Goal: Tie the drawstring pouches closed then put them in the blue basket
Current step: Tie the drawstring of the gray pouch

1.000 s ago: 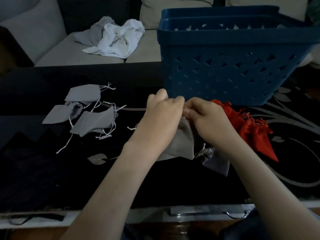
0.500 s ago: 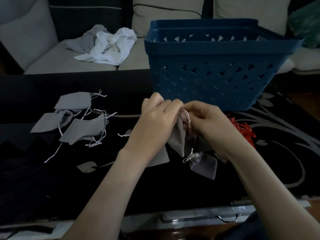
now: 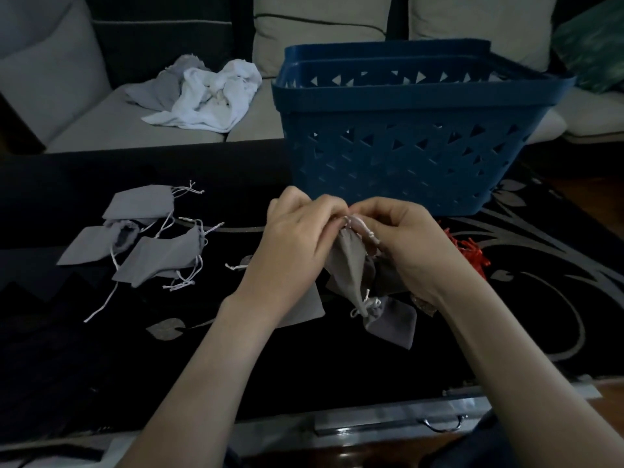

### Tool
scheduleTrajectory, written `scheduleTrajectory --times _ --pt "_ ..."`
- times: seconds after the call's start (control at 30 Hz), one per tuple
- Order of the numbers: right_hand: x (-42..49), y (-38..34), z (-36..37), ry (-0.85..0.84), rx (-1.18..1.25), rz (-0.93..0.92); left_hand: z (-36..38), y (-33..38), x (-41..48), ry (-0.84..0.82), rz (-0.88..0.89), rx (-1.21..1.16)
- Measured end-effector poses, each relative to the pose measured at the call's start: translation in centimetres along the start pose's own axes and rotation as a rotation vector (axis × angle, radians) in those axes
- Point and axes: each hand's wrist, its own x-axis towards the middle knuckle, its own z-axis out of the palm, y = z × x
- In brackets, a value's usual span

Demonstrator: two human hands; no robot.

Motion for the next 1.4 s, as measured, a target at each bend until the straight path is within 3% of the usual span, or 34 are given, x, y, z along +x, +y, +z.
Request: scheduleTrajectory --times 0.3,0.57,1.0,1.1,1.23,1.4 --pt "0.1 0.4 1.1 0.025 0.219 0.090 -0.1 0.5 0.0 0.096 0.036 0.106" --pt "0.9 0.8 1.0 -0.033 0.069 0.091 -0.3 -0.3 -0.3 0.228 0.177 0.349" --pt "1.6 1.3 0.6 -0.240 0.379 0.299 -0.2 -1.4 -0.9 0.256 0.230 0.286" --pt "1.6 1.5 0.7 -0.281 0.407 0.275 -0.3 -1.3 -0.8 0.193 0.102 0.151" --pt "1.5 1.4 1.1 -0.274 0.342 0.232 -0.2 -0.6 -0.6 0.042 -0.268 -0.222" --pt "1.3 1.1 1.7 -0.225 0.336 0.235 0.2 -0.3 -0.6 0.152 -0.361 -0.161"
